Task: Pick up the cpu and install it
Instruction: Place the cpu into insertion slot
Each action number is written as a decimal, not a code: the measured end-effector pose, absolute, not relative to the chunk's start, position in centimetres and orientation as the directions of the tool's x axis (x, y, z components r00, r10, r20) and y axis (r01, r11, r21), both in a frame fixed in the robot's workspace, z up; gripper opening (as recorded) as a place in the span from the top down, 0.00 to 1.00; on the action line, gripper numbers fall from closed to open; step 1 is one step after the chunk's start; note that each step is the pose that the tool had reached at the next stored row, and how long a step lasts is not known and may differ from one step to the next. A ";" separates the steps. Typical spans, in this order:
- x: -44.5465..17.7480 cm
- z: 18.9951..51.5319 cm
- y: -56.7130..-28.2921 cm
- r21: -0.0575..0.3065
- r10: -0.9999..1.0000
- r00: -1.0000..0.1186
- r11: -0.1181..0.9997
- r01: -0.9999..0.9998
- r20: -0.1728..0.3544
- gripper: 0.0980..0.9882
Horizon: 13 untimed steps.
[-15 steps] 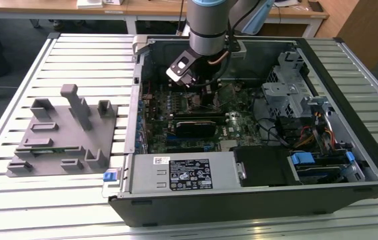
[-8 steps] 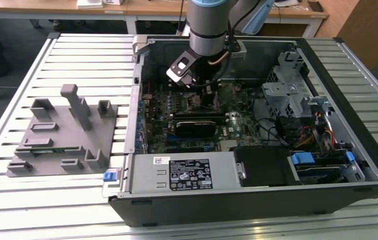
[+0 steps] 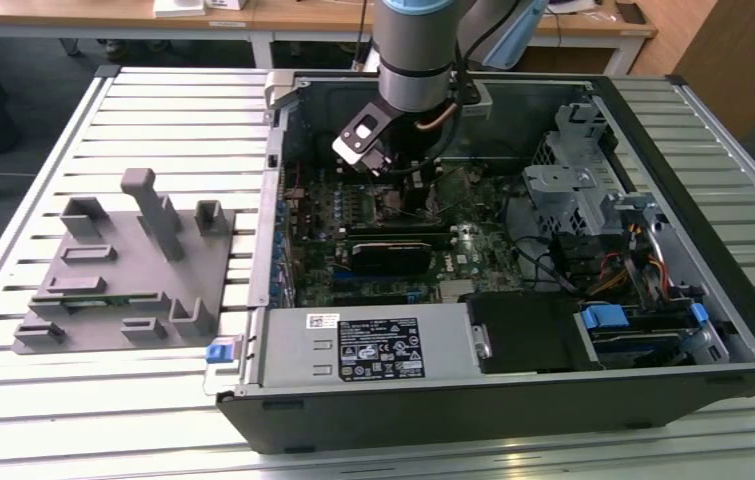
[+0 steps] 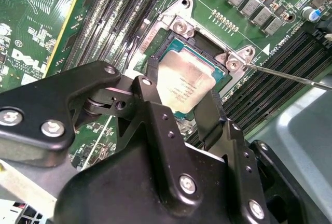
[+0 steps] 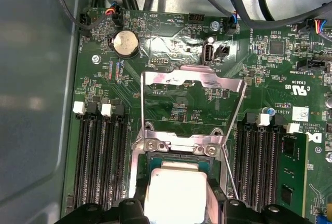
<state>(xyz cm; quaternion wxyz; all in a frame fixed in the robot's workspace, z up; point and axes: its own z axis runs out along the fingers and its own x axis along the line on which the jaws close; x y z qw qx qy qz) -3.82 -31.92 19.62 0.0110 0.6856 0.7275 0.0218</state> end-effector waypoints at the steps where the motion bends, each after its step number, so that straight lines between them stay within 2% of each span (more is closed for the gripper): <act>1: -3.8 19.6 -31.9 0.047 0.998 -0.060 0.059 0.997 0.014 0.52; 6: -3.8 19.6 -31.9 0.047 0.998 -0.060 0.059 0.997 0.014 0.50; 7: -3.8 19.6 -31.9 0.047 0.998 -0.060 0.059 0.997 0.014 0.43; 13: -3.8 19.7 -31.9 0.047 0.998 -0.060 0.059 0.997 0.014 0.43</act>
